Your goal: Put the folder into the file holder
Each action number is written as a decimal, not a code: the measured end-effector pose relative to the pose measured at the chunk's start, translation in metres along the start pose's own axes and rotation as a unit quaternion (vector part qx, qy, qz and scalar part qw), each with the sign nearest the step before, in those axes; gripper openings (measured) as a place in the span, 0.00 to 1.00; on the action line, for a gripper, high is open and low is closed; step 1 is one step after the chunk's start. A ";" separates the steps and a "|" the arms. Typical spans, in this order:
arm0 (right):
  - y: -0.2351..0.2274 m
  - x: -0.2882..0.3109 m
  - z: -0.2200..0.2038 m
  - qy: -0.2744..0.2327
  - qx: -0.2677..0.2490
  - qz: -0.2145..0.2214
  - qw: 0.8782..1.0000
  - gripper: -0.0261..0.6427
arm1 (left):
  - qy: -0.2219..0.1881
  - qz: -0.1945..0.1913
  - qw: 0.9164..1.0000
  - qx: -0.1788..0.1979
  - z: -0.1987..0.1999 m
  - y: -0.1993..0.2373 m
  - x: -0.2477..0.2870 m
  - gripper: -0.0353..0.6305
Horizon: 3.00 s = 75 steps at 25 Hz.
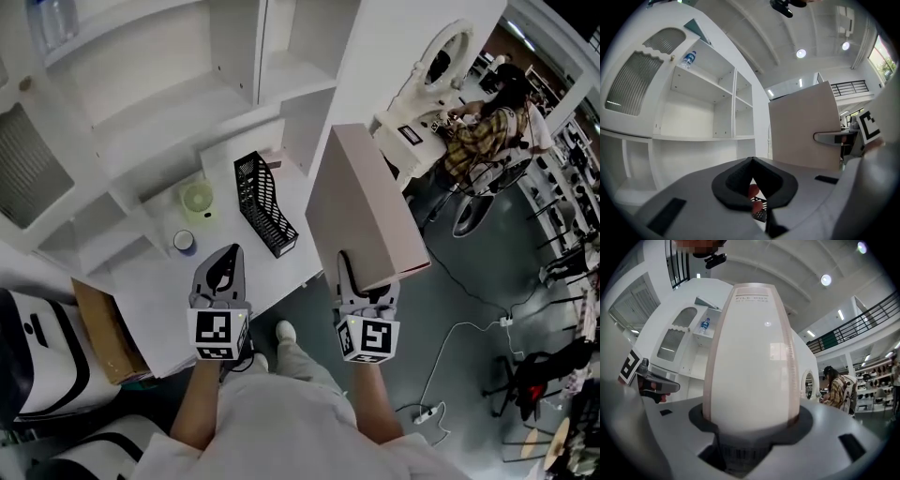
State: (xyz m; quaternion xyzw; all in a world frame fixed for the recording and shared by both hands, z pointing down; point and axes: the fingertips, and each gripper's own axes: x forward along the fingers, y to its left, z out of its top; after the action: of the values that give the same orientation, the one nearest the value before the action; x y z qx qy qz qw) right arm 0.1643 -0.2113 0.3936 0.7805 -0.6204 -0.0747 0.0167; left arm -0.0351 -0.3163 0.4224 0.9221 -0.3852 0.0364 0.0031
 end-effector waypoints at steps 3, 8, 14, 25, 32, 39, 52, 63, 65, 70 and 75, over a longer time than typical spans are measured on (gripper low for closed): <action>0.002 0.032 -0.009 -0.001 0.012 0.032 0.999 0.46 | 0.008 0.032 0.999 0.002 -0.005 0.013 0.014 0.04; 0.017 0.096 -0.024 -0.006 0.024 0.095 0.995 0.46 | 0.020 0.098 0.995 0.000 -0.011 0.041 0.039 0.04; 0.041 0.153 -0.035 -0.021 0.035 0.160 0.986 0.46 | 0.024 0.165 0.986 0.004 0.001 0.063 0.055 0.04; 0.082 0.201 -0.093 -0.041 0.035 0.177 0.983 0.46 | 0.020 0.209 0.978 0.005 -0.005 0.088 0.057 0.04; 0.092 0.219 -0.124 -0.056 0.037 0.174 0.982 0.46 | 0.023 0.216 0.976 0.004 -0.011 0.102 0.055 0.04; 0.108 0.233 -0.165 -0.039 0.034 0.183 0.982 0.46 | 0.027 0.215 0.976 0.002 -0.020 0.107 0.062 0.04; 0.117 0.241 -0.254 0.003 0.040 0.188 0.981 0.46 | 0.045 0.209 0.977 -0.003 -0.042 0.106 0.065 0.04; 0.133 0.239 -0.311 0.034 0.023 0.190 0.981 0.46 | 0.051 0.204 0.978 -0.009 -0.051 0.112 0.059 0.04; 0.136 0.237 -0.324 0.049 0.019 0.191 0.980 0.46 | 0.053 0.203 0.978 -0.009 -0.053 0.112 0.057 0.04; 0.139 0.233 -0.334 0.064 0.014 0.196 0.978 0.46 | 0.052 0.201 0.978 -0.012 -0.054 0.114 0.053 0.04; 0.142 0.231 -0.340 0.095 0.017 0.214 0.972 0.50 | 0.048 0.200 0.978 -0.021 -0.053 0.113 0.049 0.04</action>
State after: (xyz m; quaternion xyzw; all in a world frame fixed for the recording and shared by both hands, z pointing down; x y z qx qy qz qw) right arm 0.1240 -0.4905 0.7249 0.6337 -0.7695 0.0158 0.0782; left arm -0.0845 -0.4289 0.4765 0.8236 -0.5615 0.0723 0.0334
